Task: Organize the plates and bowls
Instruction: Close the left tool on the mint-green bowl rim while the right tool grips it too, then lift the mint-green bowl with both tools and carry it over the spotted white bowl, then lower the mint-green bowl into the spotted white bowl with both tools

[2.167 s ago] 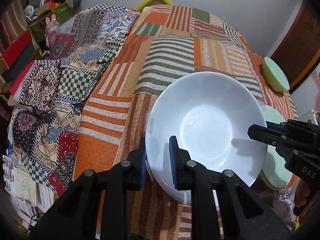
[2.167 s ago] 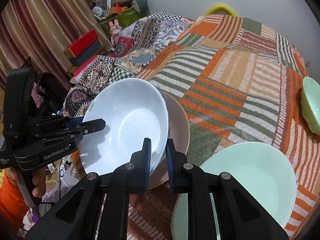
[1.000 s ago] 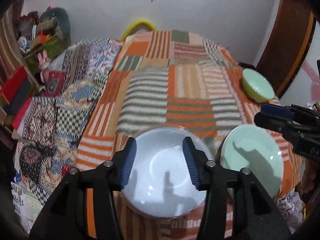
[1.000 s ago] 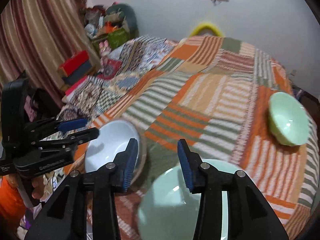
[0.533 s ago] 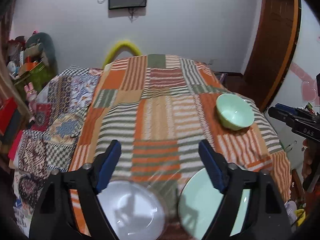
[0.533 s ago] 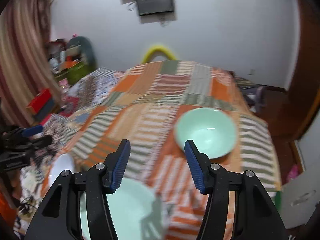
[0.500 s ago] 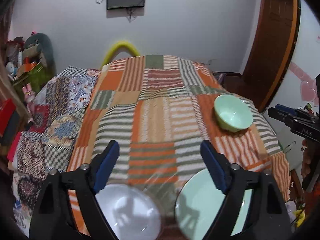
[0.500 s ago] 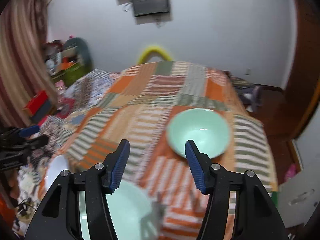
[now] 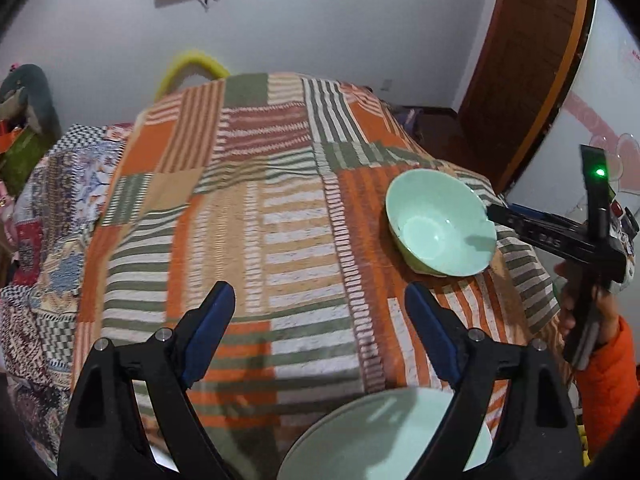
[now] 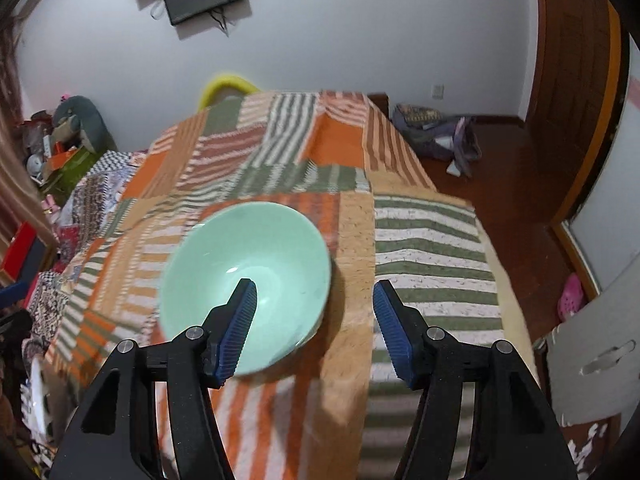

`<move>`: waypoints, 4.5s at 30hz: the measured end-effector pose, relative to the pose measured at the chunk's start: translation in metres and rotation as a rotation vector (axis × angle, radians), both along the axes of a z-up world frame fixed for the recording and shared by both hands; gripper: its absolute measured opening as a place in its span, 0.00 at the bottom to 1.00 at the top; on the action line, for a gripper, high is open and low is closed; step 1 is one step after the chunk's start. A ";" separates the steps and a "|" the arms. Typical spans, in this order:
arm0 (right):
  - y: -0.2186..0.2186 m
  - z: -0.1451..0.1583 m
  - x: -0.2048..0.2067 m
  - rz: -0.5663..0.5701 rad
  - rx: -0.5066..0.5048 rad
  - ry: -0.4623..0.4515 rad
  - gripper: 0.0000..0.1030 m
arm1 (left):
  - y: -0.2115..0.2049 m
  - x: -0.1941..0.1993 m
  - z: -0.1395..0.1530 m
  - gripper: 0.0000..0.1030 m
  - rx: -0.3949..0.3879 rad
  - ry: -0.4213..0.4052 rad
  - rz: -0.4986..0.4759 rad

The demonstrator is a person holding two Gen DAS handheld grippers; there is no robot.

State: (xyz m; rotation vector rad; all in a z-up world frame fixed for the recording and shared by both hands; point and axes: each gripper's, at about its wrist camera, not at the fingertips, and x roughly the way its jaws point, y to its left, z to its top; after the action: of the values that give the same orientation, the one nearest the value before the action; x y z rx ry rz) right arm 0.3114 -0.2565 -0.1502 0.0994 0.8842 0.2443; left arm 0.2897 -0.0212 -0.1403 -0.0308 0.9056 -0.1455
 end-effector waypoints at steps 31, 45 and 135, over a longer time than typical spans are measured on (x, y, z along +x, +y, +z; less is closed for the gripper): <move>0.031 -0.031 -0.027 0.212 0.059 0.117 0.12 | -0.061 0.043 -0.088 0.19 -0.063 0.258 -0.190; 0.047 0.001 -0.051 0.214 0.059 0.076 0.12 | -0.040 0.005 -0.045 0.19 -0.087 0.175 -0.150; 0.305 -0.029 -0.176 0.642 -0.079 0.146 0.17 | 0.202 -0.193 -0.091 0.21 0.002 0.198 0.293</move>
State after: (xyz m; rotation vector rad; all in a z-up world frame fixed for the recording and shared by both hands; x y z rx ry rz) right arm 0.1353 0.0489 -0.1791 -0.2495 1.0526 0.8068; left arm 0.0964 0.1811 -0.2311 -0.1778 1.0876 0.1331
